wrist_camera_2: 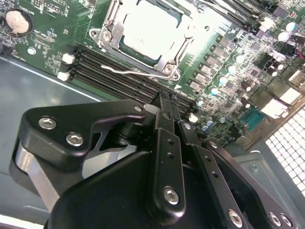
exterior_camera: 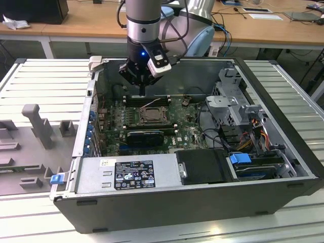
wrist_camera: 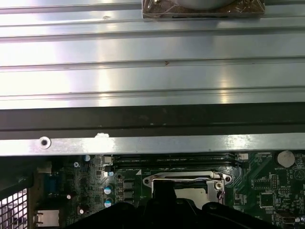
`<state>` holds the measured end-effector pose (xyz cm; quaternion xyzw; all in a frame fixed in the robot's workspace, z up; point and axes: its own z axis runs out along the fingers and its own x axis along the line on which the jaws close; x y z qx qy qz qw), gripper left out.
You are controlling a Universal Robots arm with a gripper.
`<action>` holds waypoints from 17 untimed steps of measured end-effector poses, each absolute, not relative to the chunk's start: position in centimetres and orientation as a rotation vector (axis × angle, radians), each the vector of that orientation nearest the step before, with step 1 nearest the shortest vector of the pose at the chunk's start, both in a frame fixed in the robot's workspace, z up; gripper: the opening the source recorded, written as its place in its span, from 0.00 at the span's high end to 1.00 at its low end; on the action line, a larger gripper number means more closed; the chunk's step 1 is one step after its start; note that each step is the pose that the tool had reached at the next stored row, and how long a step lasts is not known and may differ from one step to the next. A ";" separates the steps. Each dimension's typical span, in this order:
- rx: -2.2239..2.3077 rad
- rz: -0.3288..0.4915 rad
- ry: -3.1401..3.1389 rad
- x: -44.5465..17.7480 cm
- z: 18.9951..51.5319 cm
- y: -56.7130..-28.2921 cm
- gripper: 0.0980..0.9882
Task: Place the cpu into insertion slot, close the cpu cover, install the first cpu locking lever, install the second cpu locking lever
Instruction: 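Install the first cpu locking lever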
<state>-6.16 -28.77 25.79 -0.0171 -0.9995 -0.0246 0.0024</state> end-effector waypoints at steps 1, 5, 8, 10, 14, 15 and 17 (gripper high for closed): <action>-0.054 -0.077 -3.135 -6.0 25.8 -28.8 0.99; -0.054 -0.077 -3.135 -5.6 25.7 -28.8 0.99; -0.054 -0.077 -3.135 -5.3 25.6 -28.8 0.99; -0.054 -0.080 -3.135 -5.2 25.5 -28.8 0.99; -0.054 -0.123 -3.133 -5.1 25.1 -28.8 0.99; -0.053 -0.134 -3.133 -5.1 25.0 -28.8 0.99; -0.041 -0.134 -3.137 -5.1 24.8 -28.8 0.99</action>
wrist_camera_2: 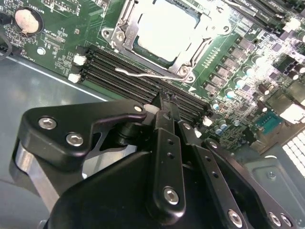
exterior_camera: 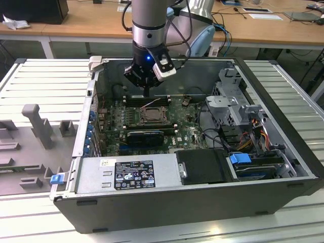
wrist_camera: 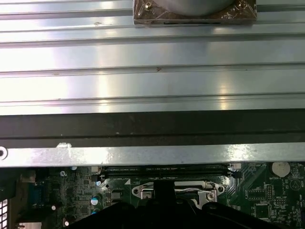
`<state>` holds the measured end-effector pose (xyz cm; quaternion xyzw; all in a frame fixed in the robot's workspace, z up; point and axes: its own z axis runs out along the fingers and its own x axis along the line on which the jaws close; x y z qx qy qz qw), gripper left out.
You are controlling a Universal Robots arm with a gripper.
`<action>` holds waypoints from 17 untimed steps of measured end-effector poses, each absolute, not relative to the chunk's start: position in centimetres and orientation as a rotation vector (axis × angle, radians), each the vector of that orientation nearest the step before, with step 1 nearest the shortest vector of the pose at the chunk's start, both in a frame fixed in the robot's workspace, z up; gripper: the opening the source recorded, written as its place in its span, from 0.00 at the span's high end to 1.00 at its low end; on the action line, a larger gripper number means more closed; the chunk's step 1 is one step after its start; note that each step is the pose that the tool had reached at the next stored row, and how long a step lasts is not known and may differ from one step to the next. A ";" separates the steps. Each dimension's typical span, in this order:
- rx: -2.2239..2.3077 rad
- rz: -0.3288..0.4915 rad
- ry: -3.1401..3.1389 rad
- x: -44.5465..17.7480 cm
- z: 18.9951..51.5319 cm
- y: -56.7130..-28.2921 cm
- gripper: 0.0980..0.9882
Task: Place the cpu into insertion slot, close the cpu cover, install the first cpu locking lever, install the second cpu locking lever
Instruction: 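Install the first cpu locking lever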
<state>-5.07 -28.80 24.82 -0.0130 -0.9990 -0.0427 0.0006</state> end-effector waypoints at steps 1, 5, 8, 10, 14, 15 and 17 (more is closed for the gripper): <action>-0.027 -0.134 -3.141 -5.1 24.7 -28.8 0.99; 0.023 -0.134 -3.141 -4.6 24.1 -28.7 0.99; 0.045 -0.134 -3.140 -3.9 23.7 -28.6 0.99; 0.078 -0.134 -3.139 -3.7 23.6 -28.6 0.99; 0.131 -0.134 -3.136 -3.0 23.2 -28.5 0.99; 0.133 -0.134 -3.136 -2.8 23.0 -28.4 0.99; 0.136 -0.134 -3.135 -2.3 22.6 -28.3 0.99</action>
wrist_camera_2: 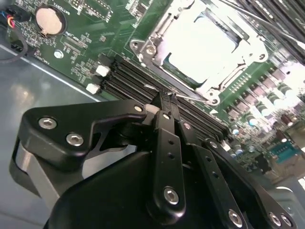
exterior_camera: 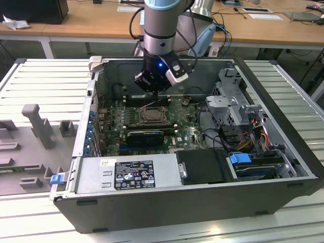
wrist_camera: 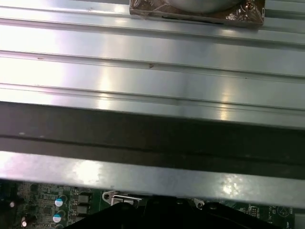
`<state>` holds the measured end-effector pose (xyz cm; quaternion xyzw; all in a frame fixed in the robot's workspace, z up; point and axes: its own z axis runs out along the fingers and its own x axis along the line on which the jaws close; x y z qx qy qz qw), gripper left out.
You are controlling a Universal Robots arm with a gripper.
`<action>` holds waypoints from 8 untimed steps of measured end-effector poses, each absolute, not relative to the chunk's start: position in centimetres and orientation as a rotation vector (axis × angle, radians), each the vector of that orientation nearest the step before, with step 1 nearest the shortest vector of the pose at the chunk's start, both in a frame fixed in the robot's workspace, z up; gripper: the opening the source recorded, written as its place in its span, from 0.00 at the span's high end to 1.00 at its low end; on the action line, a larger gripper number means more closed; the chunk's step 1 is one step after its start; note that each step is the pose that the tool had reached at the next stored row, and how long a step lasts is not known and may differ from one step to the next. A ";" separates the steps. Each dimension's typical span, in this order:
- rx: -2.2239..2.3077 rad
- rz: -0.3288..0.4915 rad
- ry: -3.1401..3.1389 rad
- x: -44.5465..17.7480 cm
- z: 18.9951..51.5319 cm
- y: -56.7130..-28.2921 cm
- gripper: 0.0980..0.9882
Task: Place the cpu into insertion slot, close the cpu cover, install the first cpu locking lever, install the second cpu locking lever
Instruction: 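Install the first cpu locking lever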
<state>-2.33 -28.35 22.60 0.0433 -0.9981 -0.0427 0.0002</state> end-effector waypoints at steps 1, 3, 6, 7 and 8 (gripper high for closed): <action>0.137 -0.134 -3.135 -2.2 22.4 -28.3 0.99; 0.137 -0.134 -3.135 -2.2 21.9 -28.3 0.99; 0.137 -0.134 -3.135 -1.9 21.4 -28.3 0.99; 0.137 -0.134 -3.135 -1.9 21.3 -28.3 0.99; 0.137 -0.134 -3.135 -1.8 21.2 -28.3 0.99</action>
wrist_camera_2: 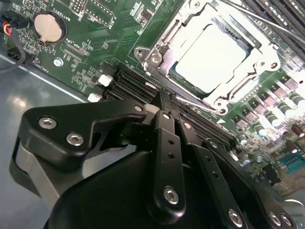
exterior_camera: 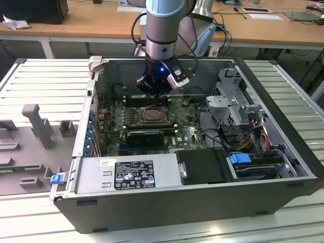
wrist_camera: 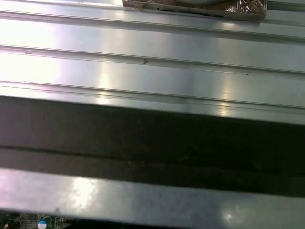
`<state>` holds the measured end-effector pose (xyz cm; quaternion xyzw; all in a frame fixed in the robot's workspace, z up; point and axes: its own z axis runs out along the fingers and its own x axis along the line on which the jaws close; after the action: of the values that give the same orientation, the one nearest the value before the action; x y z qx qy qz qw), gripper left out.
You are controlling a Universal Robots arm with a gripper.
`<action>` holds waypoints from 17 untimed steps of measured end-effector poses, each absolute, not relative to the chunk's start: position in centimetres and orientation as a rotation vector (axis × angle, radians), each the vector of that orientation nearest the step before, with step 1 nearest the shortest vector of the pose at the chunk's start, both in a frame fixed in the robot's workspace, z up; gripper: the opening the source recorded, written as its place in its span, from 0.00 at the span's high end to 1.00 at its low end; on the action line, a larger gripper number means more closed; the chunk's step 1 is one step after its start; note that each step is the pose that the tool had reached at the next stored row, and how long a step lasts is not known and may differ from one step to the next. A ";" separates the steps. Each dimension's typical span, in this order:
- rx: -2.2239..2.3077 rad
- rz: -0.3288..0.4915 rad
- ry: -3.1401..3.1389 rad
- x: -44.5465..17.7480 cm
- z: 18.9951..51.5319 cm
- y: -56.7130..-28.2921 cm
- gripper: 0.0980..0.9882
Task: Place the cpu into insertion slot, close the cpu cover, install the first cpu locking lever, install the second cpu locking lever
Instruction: 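Install the first cpu locking lever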
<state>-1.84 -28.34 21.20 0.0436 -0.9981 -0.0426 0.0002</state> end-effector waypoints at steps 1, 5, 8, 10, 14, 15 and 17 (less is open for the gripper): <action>0.137 -0.134 -3.135 -1.6 20.9 -28.3 0.99; 0.137 -0.130 -3.135 -1.5 20.6 -28.3 0.99; 0.137 -0.122 -3.135 -1.5 20.5 -28.3 0.99; 0.137 -0.118 -3.135 -1.5 20.5 -28.4 0.99; 0.137 -0.113 -3.136 -1.5 20.4 -28.5 0.99; 0.137 -0.113 -3.136 -1.5 20.3 -28.5 0.99; 0.137 -0.113 -3.136 -1.5 20.2 -28.6 0.99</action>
<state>-1.54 -28.60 20.22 0.0436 -0.9984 -0.0359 0.0005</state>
